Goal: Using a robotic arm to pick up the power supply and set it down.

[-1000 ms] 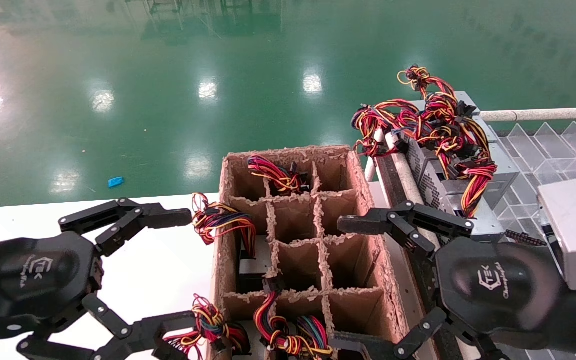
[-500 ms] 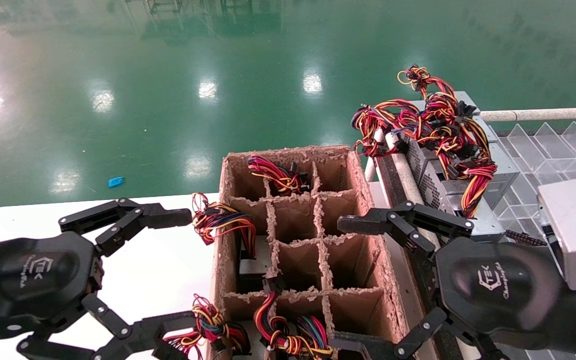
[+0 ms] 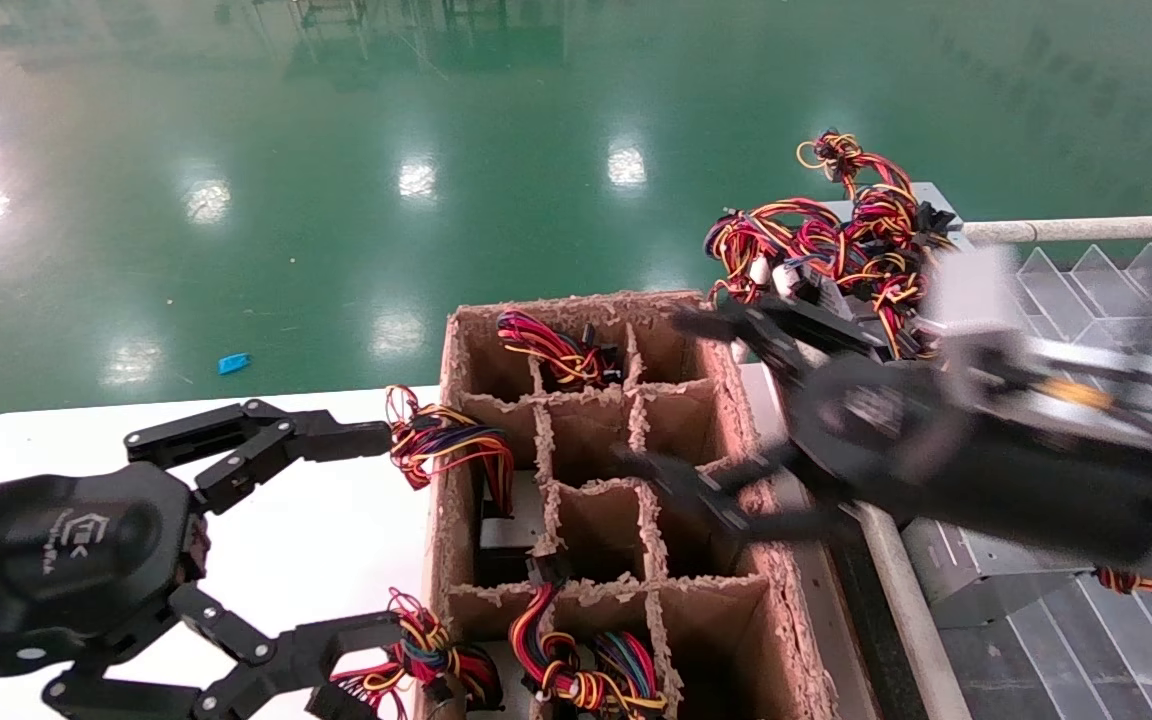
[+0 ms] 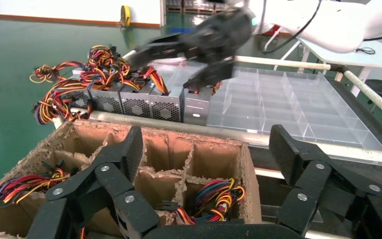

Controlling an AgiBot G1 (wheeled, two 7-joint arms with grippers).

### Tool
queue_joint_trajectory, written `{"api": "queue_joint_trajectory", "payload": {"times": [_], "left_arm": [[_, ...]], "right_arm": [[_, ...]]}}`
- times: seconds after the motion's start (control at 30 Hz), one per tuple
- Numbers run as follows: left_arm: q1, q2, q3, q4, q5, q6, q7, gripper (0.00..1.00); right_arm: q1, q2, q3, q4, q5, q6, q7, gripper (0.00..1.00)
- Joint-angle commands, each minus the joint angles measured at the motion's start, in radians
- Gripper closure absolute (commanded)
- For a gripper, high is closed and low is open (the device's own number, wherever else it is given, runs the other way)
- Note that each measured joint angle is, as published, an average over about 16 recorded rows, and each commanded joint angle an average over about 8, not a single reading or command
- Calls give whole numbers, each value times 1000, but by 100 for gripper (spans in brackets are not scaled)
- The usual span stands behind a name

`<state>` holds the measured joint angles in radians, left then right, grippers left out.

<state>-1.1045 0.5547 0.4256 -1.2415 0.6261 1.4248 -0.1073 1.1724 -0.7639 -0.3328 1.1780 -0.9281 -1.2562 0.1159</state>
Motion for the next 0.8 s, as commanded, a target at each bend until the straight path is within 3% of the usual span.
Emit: {"api": "queue_joint_trajectory", "payload": {"times": [0.03,0.23,0.5,0.57,0.67,0.8], "left_arm": [[0,0,0,0,0,0,0,100],[0,0,0,0,0,0,0,100],[0,0,0,0,0,0,0,100],[0,0,0,0,0,0,0,100],[0,0,0,0,0,0,0,100],[0,0,0,0,0,0,0,100]], "right_arm": [[31,-38,-18,-22,-50,48,-12,0],[114,-181,-84,-132,-201,151,-114,0],[185,-343,-134,-307,-315,253,-278,0],[193,-373,-140,-345,-334,280,-320,5],[197,-412,-142,-398,-349,315,-379,26],[203,-457,-138,-469,-350,342,-443,74]]}}
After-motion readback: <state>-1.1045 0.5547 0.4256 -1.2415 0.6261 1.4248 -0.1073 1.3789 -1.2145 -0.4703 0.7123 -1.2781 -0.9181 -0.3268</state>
